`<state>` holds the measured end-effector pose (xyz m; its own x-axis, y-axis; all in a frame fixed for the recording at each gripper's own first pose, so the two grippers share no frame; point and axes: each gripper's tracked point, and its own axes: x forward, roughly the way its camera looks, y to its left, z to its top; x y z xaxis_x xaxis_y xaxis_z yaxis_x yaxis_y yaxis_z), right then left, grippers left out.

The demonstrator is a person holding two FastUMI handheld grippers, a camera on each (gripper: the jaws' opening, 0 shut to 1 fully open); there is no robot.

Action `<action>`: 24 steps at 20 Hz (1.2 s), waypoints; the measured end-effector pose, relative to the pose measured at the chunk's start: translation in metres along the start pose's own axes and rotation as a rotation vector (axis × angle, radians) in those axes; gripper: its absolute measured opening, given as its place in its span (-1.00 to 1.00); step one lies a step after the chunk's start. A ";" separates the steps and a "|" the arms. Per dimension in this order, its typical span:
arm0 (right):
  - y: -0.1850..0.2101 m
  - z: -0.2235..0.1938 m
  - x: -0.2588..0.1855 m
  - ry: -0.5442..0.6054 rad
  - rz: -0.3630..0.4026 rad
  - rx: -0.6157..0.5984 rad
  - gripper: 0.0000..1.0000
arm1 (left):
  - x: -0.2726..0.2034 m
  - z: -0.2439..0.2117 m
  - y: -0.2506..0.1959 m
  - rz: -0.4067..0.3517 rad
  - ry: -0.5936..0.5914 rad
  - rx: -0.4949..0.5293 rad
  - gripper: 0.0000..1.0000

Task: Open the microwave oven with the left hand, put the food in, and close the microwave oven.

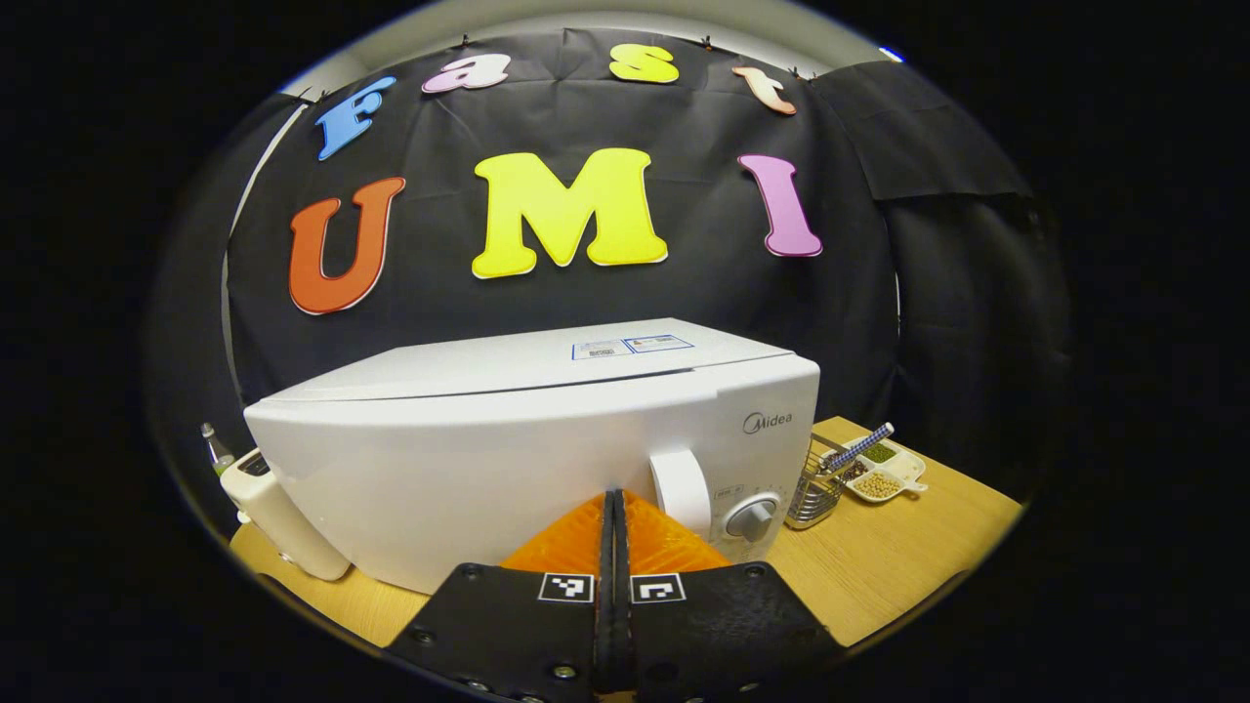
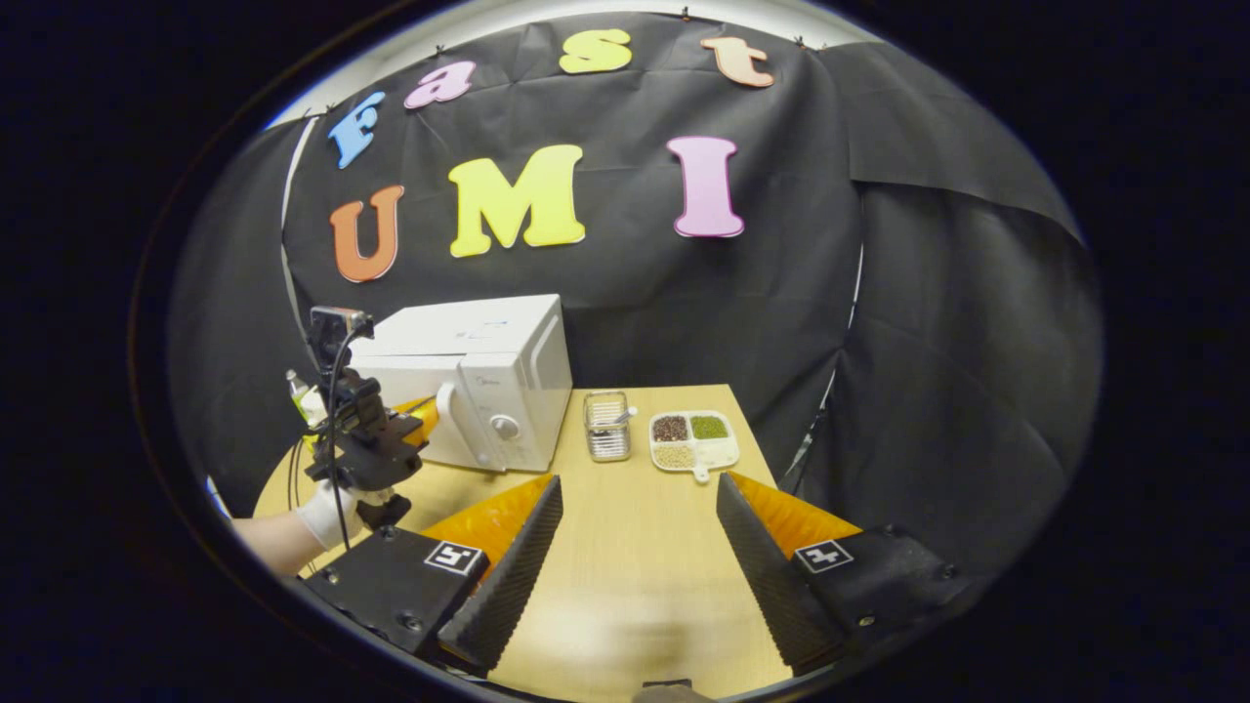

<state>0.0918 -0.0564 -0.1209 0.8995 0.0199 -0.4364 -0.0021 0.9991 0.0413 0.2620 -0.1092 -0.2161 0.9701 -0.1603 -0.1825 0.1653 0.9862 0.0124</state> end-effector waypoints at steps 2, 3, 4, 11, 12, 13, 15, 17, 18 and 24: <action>-0.002 -0.001 -0.001 0.002 -0.003 0.003 1.00 | -0.001 -0.001 0.000 -0.002 0.002 0.003 -1.00; -0.003 -0.001 -0.003 0.001 -0.003 0.004 1.00 | -0.001 0.000 0.000 -0.003 0.000 0.005 -1.00; -0.003 -0.003 -0.004 0.003 -0.006 0.007 1.00 | 0.000 0.001 0.000 -0.005 -0.002 0.008 -1.00; 0.013 -0.006 -0.019 -0.001 0.008 0.014 1.00 | -0.001 -0.008 -0.003 -0.019 0.060 -0.011 -1.00; 0.014 -0.005 -0.020 -0.008 0.006 0.010 1.00 | -0.005 -0.010 -0.004 -0.017 0.065 -0.015 -1.00; 0.015 -0.005 -0.023 -0.012 0.002 0.009 1.00 | -0.011 -0.014 -0.005 -0.017 0.072 -0.013 -1.00; 0.018 -0.007 -0.030 -0.014 0.001 0.013 1.00 | -0.031 -0.027 -0.002 -0.004 0.099 0.008 -1.00; 0.016 -0.008 -0.035 -0.019 -0.010 0.016 1.00 | -0.057 -0.047 0.001 -0.006 0.133 0.021 -1.00; 0.018 -0.010 -0.036 -0.021 -0.013 0.020 1.00 | -0.068 -0.060 -0.003 -0.038 0.166 0.007 -0.96; 0.045 -0.023 -0.042 -0.015 -0.008 0.011 1.00 | -0.165 -0.036 0.025 -0.032 0.128 -0.004 0.93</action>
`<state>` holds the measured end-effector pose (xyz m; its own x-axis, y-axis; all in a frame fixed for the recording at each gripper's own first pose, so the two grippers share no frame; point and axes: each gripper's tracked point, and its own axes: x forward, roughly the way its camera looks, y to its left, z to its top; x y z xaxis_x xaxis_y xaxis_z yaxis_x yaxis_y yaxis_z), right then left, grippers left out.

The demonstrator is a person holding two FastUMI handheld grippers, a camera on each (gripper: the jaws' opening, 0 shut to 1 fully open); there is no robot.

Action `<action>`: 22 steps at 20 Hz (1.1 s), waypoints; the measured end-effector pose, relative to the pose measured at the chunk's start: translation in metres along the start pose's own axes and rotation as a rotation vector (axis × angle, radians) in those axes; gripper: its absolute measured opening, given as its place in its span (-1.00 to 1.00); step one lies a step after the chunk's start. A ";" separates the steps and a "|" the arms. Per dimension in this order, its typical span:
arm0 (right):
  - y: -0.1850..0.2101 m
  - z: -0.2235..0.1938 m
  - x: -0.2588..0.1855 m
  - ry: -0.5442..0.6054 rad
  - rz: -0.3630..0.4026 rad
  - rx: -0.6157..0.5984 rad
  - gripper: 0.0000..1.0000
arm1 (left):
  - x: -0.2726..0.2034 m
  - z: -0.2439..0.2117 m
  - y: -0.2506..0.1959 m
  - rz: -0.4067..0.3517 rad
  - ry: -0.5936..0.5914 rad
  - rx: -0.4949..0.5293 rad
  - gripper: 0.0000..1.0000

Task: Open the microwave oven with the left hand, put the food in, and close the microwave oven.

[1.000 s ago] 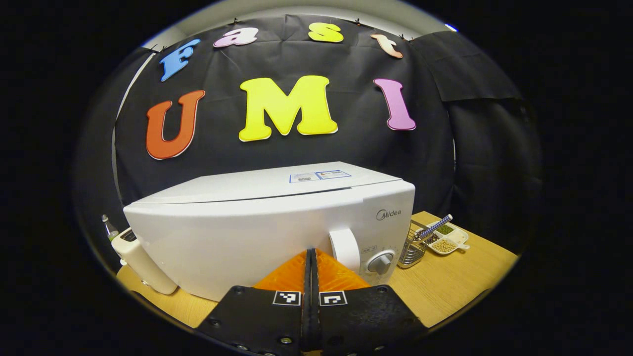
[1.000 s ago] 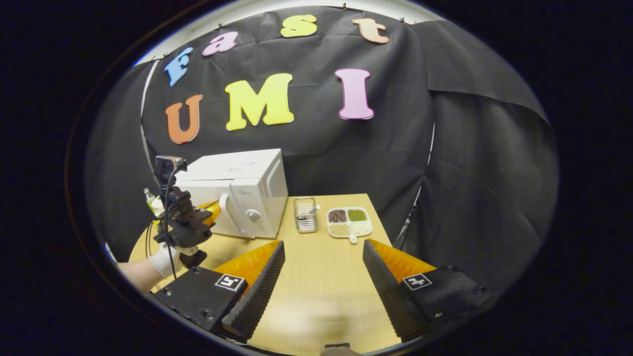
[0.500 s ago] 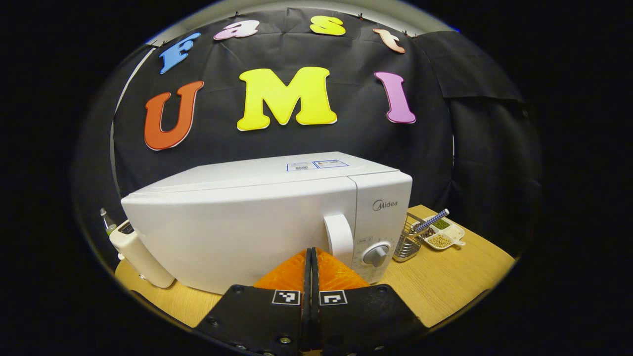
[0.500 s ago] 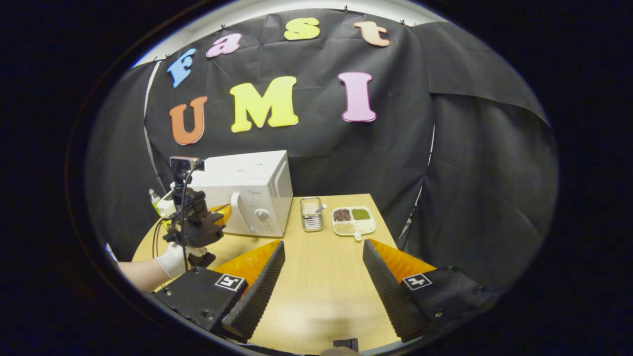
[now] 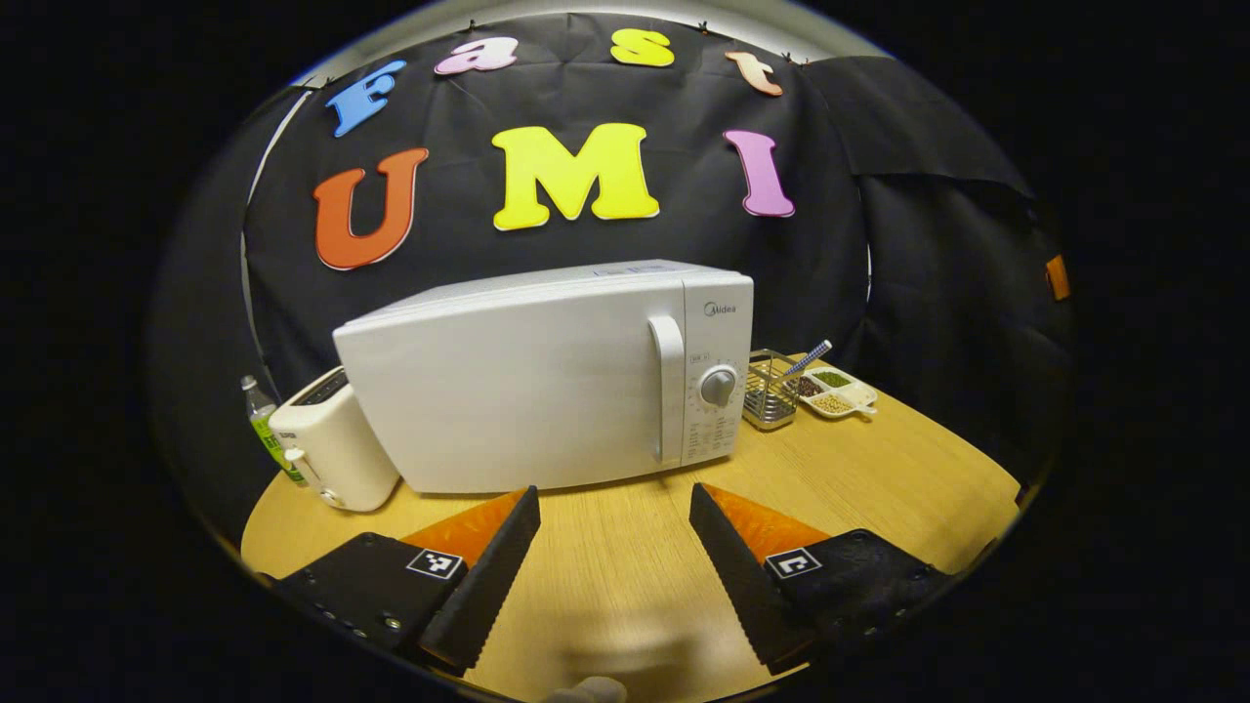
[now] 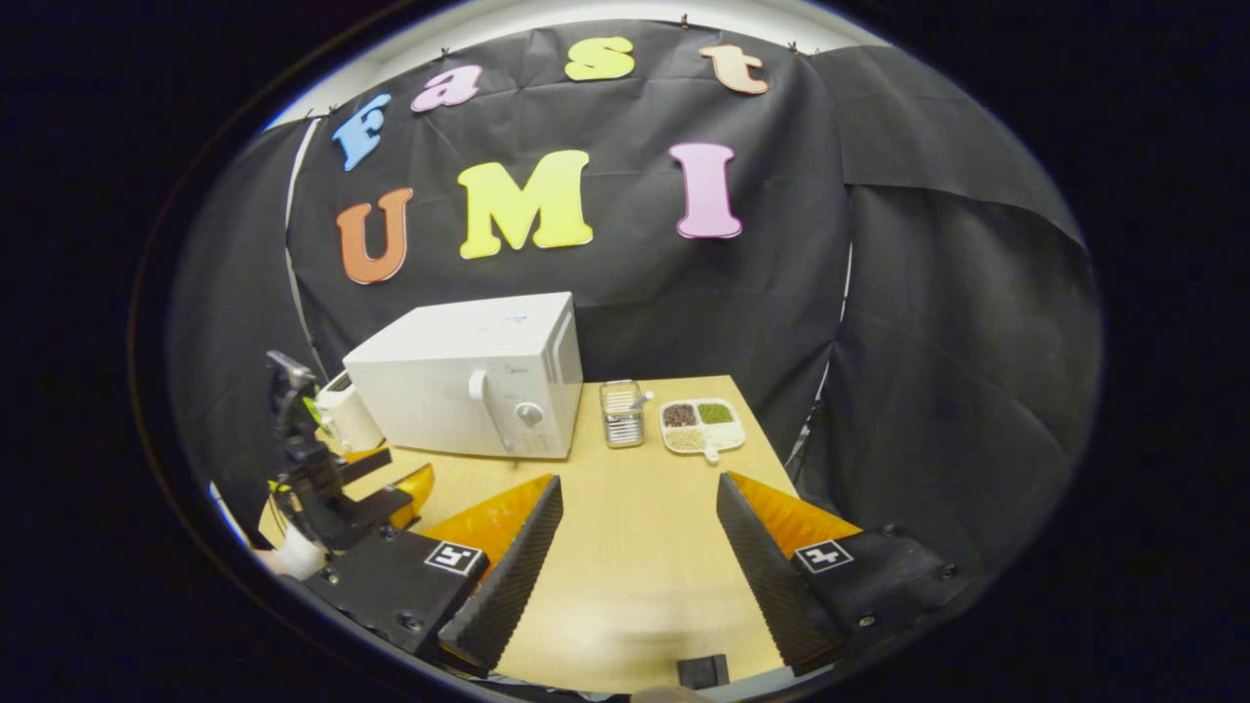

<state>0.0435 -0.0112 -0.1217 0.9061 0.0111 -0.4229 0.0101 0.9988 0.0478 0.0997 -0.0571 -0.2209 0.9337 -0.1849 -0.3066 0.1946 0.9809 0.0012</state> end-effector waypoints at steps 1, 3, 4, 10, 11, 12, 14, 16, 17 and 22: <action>0.009 0.001 -0.001 -0.006 0.007 -0.003 1.00 | -0.019 0.013 0.007 0.011 -0.029 -0.004 0.93; 0.026 0.003 -0.002 -0.026 0.019 -0.019 1.00 | -0.060 0.033 0.022 0.041 -0.074 -0.024 0.92; 0.035 0.005 -0.003 -0.038 0.023 -0.030 0.83 | -0.078 0.044 0.029 0.054 -0.095 -0.035 0.92; 0.089 0.022 -0.022 -0.139 0.069 -0.042 1.00 | -0.174 0.102 0.066 0.124 -0.213 -0.031 0.92; 0.095 0.026 -0.026 -0.160 0.071 -0.049 1.00 | -0.182 0.112 0.070 0.130 -0.231 -0.036 0.92; 0.099 0.029 -0.031 -0.178 0.069 -0.054 1.00 | -0.191 0.121 0.073 0.134 -0.245 -0.055 0.92; 0.105 0.037 -0.041 -0.221 0.065 -0.058 1.00 | -0.202 0.133 0.078 0.144 -0.266 -0.074 0.92; 0.111 0.047 -0.052 -0.262 0.065 -0.058 1.00 | -0.210 0.141 0.087 0.170 -0.282 -0.054 0.92; 0.114 0.051 -0.057 -0.279 0.066 -0.060 1.00 | -0.211 0.143 0.090 0.179 -0.284 -0.049 0.91; 0.117 0.064 -0.069 -0.337 0.057 -0.057 1.00 | -0.211 0.149 0.101 0.206 -0.279 -0.070 0.92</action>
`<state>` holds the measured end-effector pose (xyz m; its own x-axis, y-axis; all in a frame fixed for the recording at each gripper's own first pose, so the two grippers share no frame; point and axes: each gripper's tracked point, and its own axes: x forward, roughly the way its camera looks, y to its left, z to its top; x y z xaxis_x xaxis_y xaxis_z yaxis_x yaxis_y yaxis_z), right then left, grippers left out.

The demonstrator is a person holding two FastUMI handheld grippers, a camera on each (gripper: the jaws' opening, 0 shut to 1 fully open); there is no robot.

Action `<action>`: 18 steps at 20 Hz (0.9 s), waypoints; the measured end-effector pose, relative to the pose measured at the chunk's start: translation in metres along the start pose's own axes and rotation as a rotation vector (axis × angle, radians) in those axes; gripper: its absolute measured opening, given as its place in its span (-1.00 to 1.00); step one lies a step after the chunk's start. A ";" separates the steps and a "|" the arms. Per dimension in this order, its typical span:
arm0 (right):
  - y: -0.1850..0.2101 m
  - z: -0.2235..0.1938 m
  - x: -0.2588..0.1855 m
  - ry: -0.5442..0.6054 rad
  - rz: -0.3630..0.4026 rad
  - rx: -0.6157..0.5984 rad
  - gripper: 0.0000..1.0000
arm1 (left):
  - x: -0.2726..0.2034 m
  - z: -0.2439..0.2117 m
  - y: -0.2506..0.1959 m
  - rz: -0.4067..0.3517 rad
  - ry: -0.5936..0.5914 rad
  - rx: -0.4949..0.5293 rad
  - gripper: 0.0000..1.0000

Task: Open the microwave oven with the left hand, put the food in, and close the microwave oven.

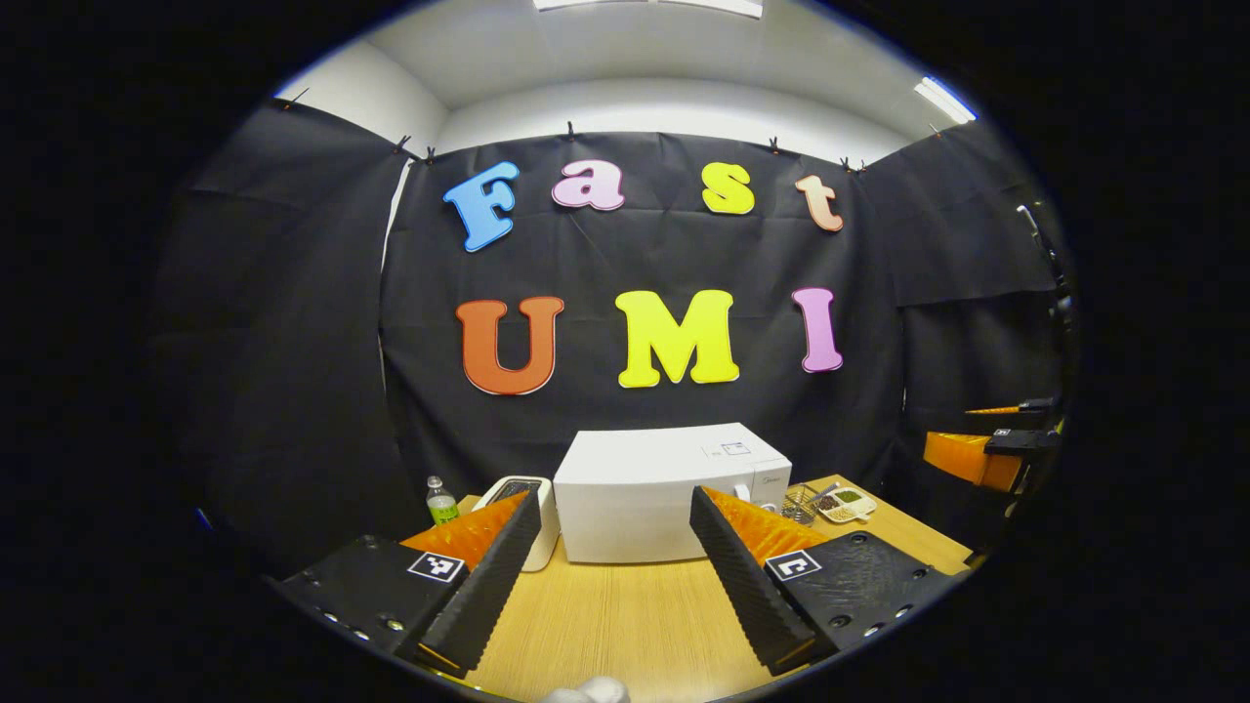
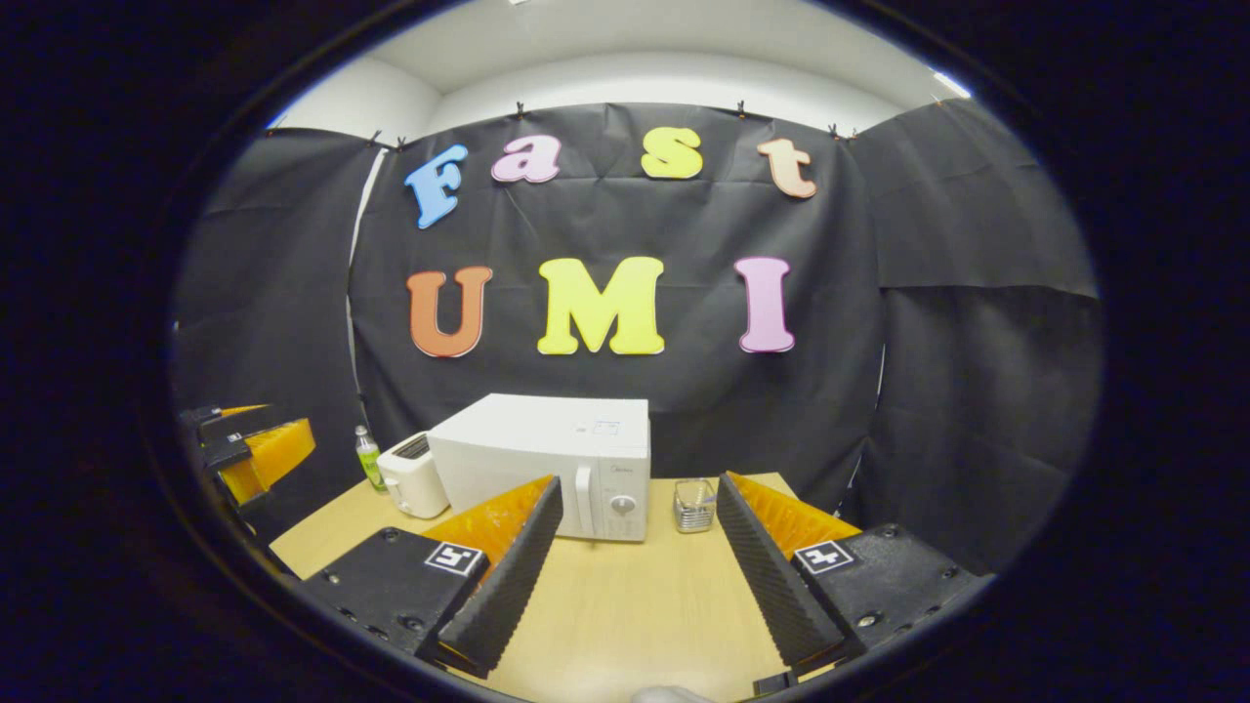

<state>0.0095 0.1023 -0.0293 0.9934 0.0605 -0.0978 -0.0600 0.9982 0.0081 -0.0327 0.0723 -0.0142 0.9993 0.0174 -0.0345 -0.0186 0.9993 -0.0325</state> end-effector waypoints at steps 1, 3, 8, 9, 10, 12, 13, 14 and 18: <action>0.001 0.002 0.000 -0.003 0.002 0.003 1.00 | 0.001 0.002 0.000 0.000 -0.002 -0.003 0.92; 0.000 0.005 0.002 -0.010 -0.001 0.001 0.83 | 0.006 0.004 0.002 0.003 -0.003 -0.001 0.92; -0.003 0.013 0.008 -0.027 -0.006 0.017 0.83 | 0.014 0.004 0.004 0.015 0.003 0.001 0.92; -0.004 0.015 0.009 -0.031 -0.011 0.017 0.83 | 0.016 0.004 0.004 0.014 0.008 -0.002 0.92; -0.005 0.017 0.010 -0.035 -0.014 0.015 0.83 | 0.017 0.003 0.005 0.016 0.009 -0.003 0.92; -0.006 0.019 0.012 -0.041 -0.017 0.016 1.00 | 0.018 0.004 0.006 0.014 0.005 -0.001 0.92; -0.005 0.019 0.012 -0.038 -0.017 0.017 1.00 | 0.019 0.004 0.006 0.013 0.006 0.000 0.92; -0.005 0.018 0.014 -0.038 -0.016 0.019 1.00 | 0.020 0.006 0.006 0.012 0.001 0.002 0.92; -0.006 0.019 0.019 -0.036 -0.016 0.026 1.00 | 0.027 0.009 0.004 0.006 -0.005 0.005 0.92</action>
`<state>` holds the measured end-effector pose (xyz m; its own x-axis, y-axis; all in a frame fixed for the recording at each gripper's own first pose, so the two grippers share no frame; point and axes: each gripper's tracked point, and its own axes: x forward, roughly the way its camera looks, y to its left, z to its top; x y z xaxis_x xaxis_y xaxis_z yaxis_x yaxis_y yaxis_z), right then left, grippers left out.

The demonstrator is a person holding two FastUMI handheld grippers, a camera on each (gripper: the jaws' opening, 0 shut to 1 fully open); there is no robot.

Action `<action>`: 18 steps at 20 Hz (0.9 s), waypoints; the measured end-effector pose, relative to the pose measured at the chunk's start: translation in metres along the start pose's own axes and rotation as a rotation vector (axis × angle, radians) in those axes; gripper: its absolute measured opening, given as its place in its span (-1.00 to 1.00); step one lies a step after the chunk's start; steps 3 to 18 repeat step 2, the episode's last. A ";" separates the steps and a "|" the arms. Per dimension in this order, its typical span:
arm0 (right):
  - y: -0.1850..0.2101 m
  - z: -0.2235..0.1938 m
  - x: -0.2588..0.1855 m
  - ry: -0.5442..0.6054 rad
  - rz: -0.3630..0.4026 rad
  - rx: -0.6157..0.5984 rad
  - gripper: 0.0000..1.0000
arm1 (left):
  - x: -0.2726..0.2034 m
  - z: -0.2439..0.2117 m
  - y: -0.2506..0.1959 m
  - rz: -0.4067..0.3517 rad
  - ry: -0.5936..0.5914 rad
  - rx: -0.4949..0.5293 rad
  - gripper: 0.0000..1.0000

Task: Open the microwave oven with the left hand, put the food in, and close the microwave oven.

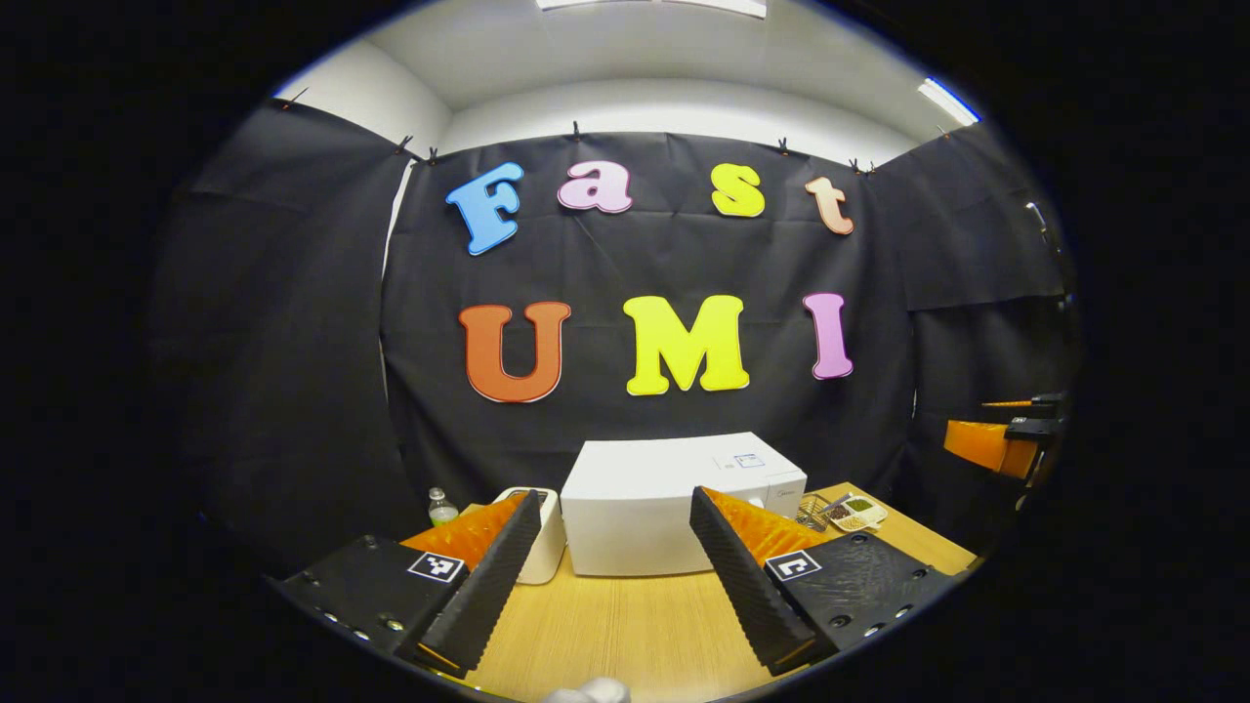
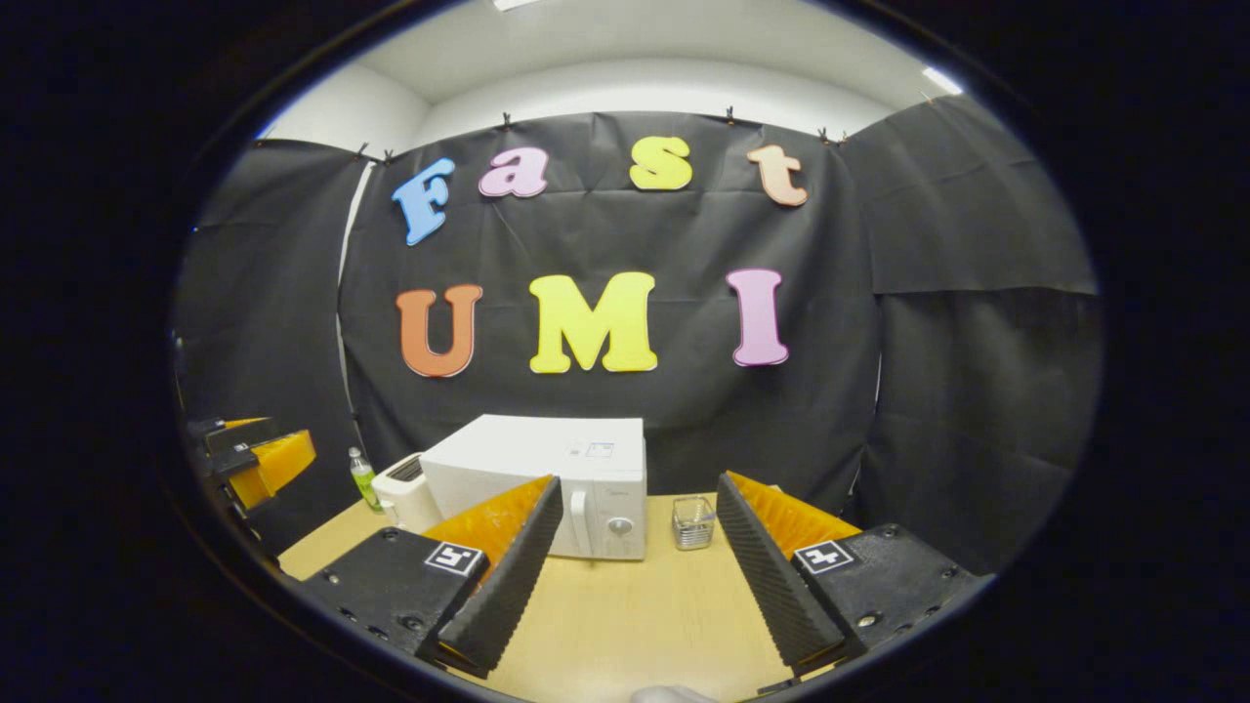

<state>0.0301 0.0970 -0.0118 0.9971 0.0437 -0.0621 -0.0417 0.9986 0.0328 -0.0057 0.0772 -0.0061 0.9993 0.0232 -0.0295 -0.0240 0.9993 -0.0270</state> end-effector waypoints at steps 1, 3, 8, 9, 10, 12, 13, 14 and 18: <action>-0.001 0.001 0.001 -0.002 -0.002 -0.003 1.00 | 0.001 0.000 -0.001 -0.003 -0.001 0.002 0.92; -0.001 0.003 0.002 -0.006 -0.004 -0.005 1.00 | 0.002 0.000 0.000 -0.003 0.000 0.005 0.76; -0.001 0.003 0.002 -0.006 -0.004 -0.005 1.00 | 0.002 0.000 0.000 -0.003 0.000 0.005 0.76; -0.001 0.003 0.002 -0.006 -0.004 -0.005 1.00 | 0.002 0.000 0.000 -0.003 0.000 0.005 0.76; -0.001 0.003 0.002 -0.006 -0.004 -0.005 1.00 | 0.002 0.000 0.000 -0.003 0.000 0.005 0.76; -0.001 0.003 0.002 -0.006 -0.004 -0.005 1.00 | 0.002 0.000 0.000 -0.003 0.000 0.005 0.76; -0.001 0.003 0.002 -0.006 -0.004 -0.005 1.00 | 0.002 0.000 0.000 -0.003 0.000 0.005 0.76; -0.001 0.003 0.002 -0.006 -0.004 -0.005 1.00 | 0.002 0.000 0.000 -0.003 0.000 0.005 0.76; -0.001 0.003 0.002 -0.006 -0.004 -0.005 1.00 | 0.002 0.000 0.000 -0.003 0.000 0.005 0.76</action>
